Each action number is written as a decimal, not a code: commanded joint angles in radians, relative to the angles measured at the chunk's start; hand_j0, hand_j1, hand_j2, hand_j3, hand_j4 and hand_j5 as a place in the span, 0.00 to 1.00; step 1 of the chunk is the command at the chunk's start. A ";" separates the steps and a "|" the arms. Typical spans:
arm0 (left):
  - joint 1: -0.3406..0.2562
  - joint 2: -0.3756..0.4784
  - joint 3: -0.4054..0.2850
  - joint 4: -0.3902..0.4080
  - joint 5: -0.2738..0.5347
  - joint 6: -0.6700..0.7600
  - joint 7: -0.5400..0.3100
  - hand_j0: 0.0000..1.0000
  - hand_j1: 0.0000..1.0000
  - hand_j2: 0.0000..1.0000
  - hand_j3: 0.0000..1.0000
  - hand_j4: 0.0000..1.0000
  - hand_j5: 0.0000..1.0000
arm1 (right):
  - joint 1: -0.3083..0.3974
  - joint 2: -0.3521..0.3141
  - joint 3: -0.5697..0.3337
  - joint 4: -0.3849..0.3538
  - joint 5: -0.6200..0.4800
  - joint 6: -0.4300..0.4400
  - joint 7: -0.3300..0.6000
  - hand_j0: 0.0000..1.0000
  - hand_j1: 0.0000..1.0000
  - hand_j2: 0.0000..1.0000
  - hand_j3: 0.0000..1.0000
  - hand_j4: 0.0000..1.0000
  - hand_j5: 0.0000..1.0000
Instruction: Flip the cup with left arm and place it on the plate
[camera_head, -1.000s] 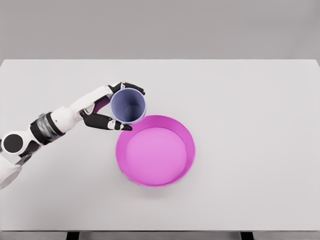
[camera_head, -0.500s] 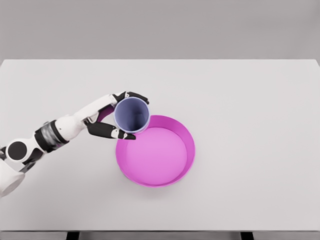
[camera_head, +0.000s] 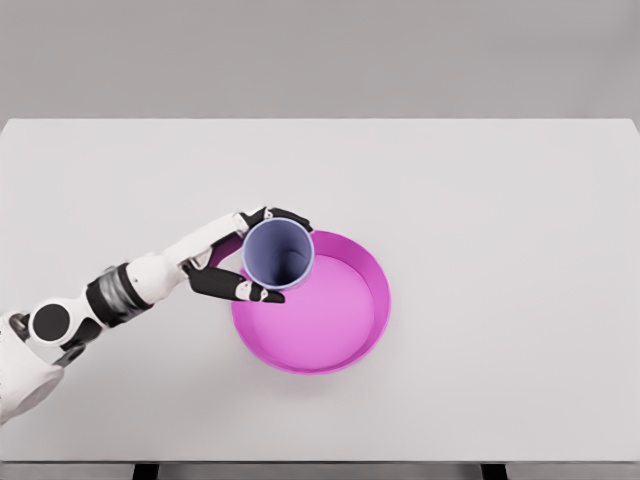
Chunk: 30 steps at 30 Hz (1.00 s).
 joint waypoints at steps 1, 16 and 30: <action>0.000 -0.015 -0.001 0.006 0.008 0.001 -0.001 0.77 0.77 0.77 0.77 0.77 0.77 | 0.000 0.000 0.000 0.000 0.000 0.000 0.000 1.00 1.00 1.00 1.00 1.00 1.00; 0.031 -0.082 -0.014 0.052 0.048 -0.002 0.000 0.78 0.78 0.78 0.78 0.78 0.78 | 0.000 0.000 0.000 0.000 0.000 0.000 0.000 1.00 1.00 1.00 1.00 1.00 1.00; 0.058 -0.116 -0.014 0.085 0.050 0.001 0.000 0.78 0.78 0.78 0.78 0.78 0.78 | 0.000 0.000 0.000 0.000 0.000 0.000 0.000 1.00 1.00 1.00 1.00 1.00 1.00</action>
